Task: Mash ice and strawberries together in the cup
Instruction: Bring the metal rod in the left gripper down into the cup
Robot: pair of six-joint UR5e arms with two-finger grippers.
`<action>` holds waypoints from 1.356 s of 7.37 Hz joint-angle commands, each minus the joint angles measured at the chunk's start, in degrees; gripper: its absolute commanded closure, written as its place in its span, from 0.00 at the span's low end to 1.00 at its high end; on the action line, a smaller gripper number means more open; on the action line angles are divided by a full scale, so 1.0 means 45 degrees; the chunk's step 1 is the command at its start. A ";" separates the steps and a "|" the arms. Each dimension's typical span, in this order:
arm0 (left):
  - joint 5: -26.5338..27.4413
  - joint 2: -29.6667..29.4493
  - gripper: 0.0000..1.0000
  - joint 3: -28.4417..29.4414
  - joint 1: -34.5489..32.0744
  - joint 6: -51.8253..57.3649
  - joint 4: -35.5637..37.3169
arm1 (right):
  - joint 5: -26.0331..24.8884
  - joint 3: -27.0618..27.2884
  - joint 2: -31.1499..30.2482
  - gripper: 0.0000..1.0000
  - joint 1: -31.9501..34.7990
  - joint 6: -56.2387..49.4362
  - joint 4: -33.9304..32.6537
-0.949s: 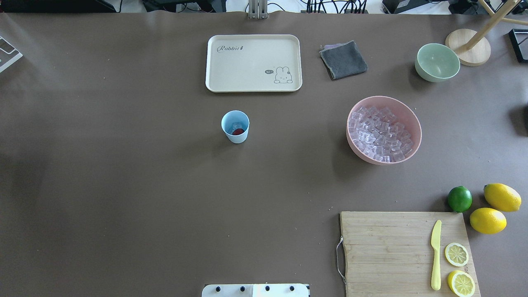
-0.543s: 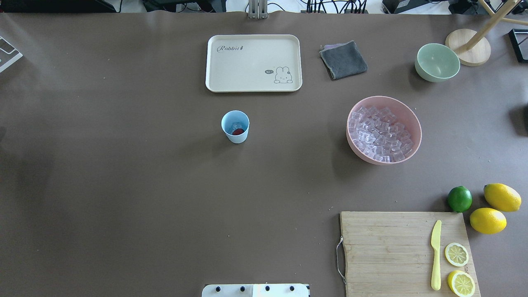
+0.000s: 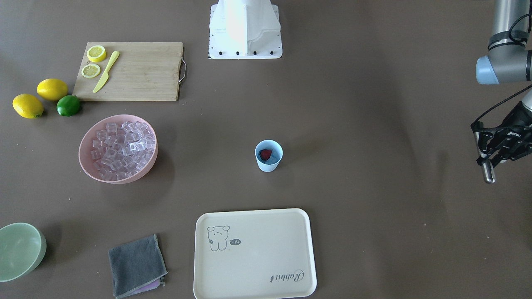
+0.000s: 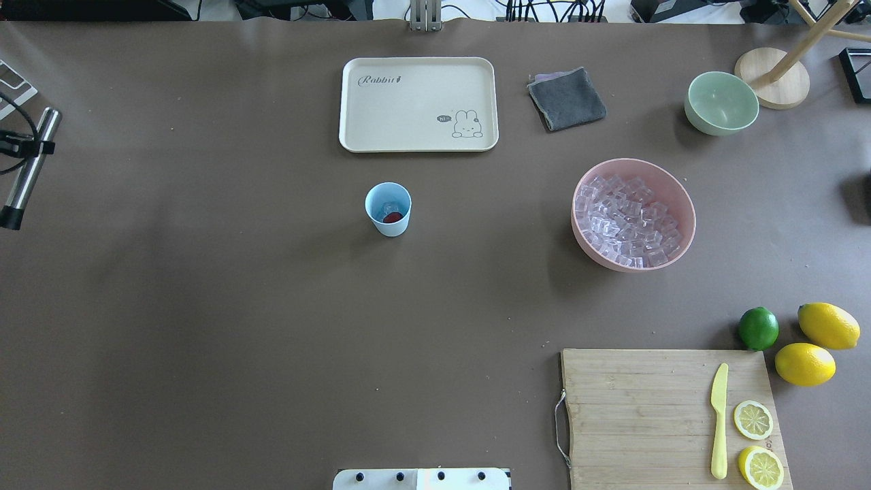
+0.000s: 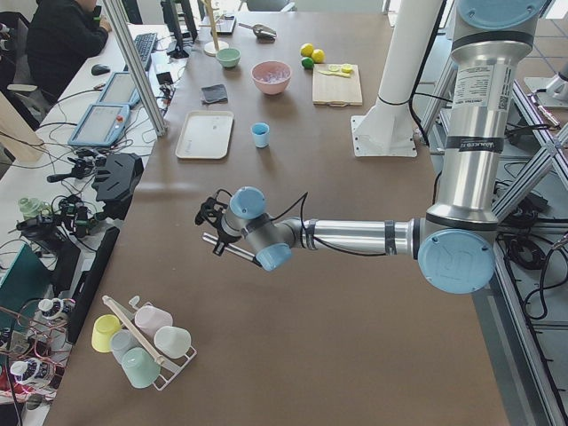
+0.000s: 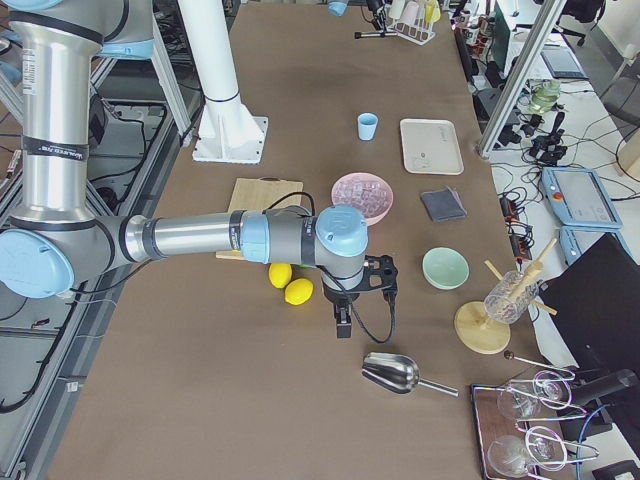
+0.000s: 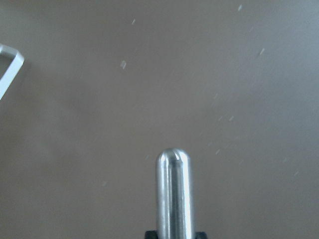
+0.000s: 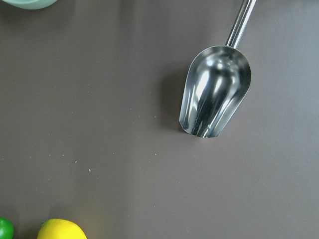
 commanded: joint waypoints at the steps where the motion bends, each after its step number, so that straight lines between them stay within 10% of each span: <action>1: 0.2875 -0.1470 0.71 -0.1901 0.1008 -0.2512 -0.0263 | 0.0035 0.0033 -0.0051 0.00 0.0000 0.0000 -0.0014; 4: 1.2469 -0.4470 0.70 -0.2380 0.7910 -0.4321 0.0453 | 0.0094 0.0033 -0.0012 0.00 -0.0019 0.0000 -0.0034; 10: 1.7276 -0.6066 0.70 -0.2339 0.9938 -0.5436 0.2139 | -0.0510 0.0092 -0.0030 0.00 -0.0429 -0.0097 -0.0678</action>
